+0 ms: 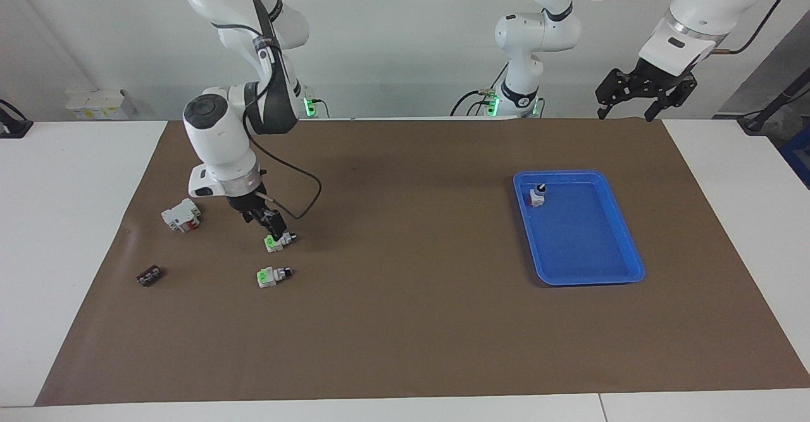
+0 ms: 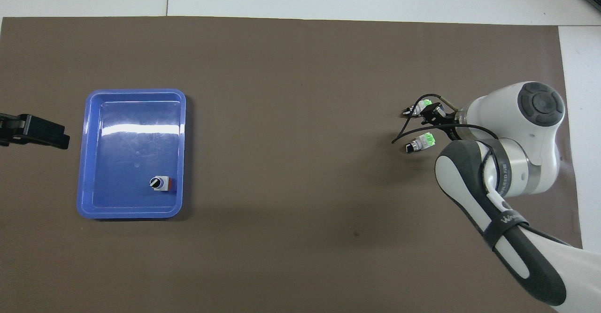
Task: Turn and place switch with both arms
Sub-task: 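Grasp the green-lit switch nearer the robot with the right gripper, then lift the switch with the right gripper while the left gripper reaches over the tray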
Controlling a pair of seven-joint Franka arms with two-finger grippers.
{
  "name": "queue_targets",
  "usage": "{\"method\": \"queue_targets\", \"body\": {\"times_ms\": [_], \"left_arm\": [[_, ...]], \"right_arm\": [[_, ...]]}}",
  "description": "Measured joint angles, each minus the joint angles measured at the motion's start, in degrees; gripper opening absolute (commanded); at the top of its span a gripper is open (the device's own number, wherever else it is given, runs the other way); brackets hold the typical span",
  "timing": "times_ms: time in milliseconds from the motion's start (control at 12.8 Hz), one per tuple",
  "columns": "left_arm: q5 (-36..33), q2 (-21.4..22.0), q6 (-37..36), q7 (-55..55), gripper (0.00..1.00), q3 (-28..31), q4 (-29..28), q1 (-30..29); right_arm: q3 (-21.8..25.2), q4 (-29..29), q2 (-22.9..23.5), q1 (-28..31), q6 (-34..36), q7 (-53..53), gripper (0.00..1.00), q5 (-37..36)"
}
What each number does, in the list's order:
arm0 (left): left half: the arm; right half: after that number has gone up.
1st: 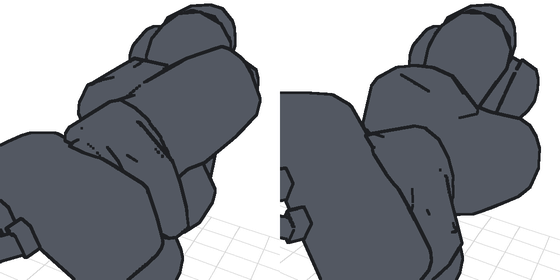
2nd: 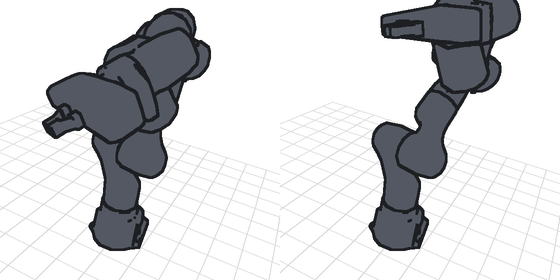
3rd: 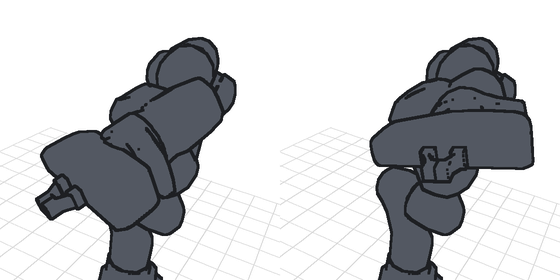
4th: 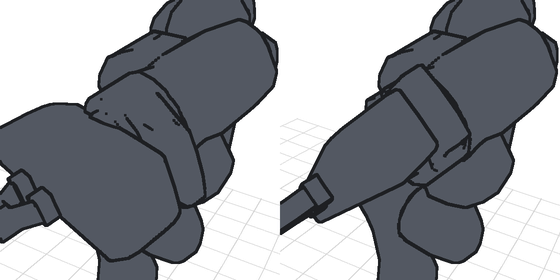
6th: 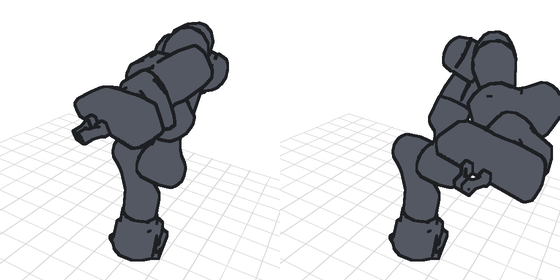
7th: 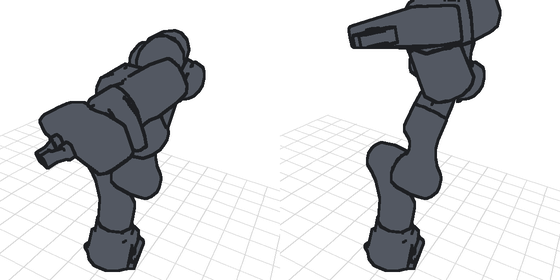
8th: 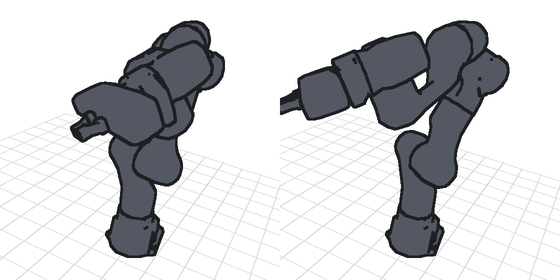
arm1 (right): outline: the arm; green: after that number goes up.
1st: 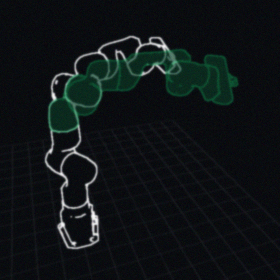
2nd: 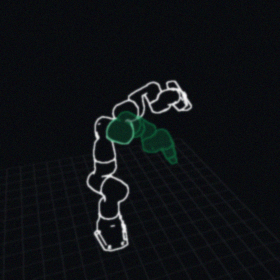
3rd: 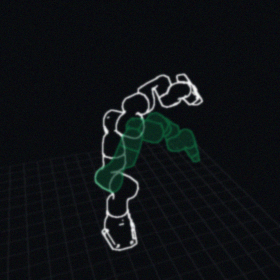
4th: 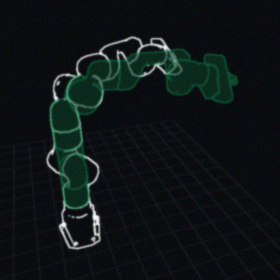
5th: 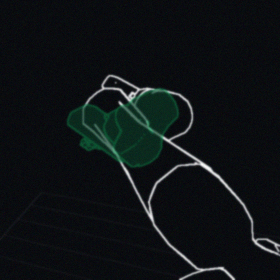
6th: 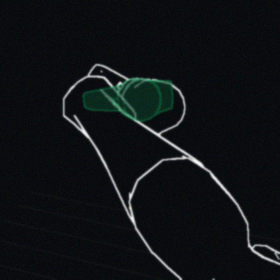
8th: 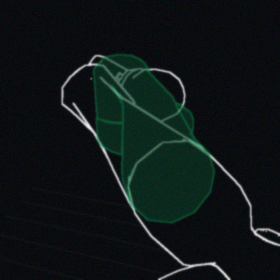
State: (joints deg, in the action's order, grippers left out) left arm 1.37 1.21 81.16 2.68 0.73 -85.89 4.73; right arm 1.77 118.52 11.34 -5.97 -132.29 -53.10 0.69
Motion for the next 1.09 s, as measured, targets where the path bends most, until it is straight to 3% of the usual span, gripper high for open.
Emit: {"method": "queue_targets", "body": {"times_ms": [469,547,626,704,1095], "left_arm": [[0.0,0.0,0.0,0.0,1.00,0.0,0.0,0.0],[0.0,0.0,0.0,0.0,1.00,0.0,0.0,0.0],[0.0,0.0,0.0,0.0,1.00,-0.1,-0.1,0.0],[0.0,0.0,0.0,0.0,1.00,-0.2,-0.1,0.1],[0.0,0.0,0.0,0.0,1.00,-0.5,-0.1,0.2]], "right_arm": [[0.0,5.6,1.0,1.0,-6.8,-3.6,0.93,7.5],[-0.1,5.7,1.2,0.9,-7.4,-3.6,0.81,8.2],[-0.1,5.9,1.5,0.9,-7.7,-3.6,0.21,8.3],[-0.2,6.0,1.9,0.9,-7.9,-3.6,0.00,8.3],[-0.3,5.6,2.0,0.9,-5.7,1.0,0.00,10.2]]}}
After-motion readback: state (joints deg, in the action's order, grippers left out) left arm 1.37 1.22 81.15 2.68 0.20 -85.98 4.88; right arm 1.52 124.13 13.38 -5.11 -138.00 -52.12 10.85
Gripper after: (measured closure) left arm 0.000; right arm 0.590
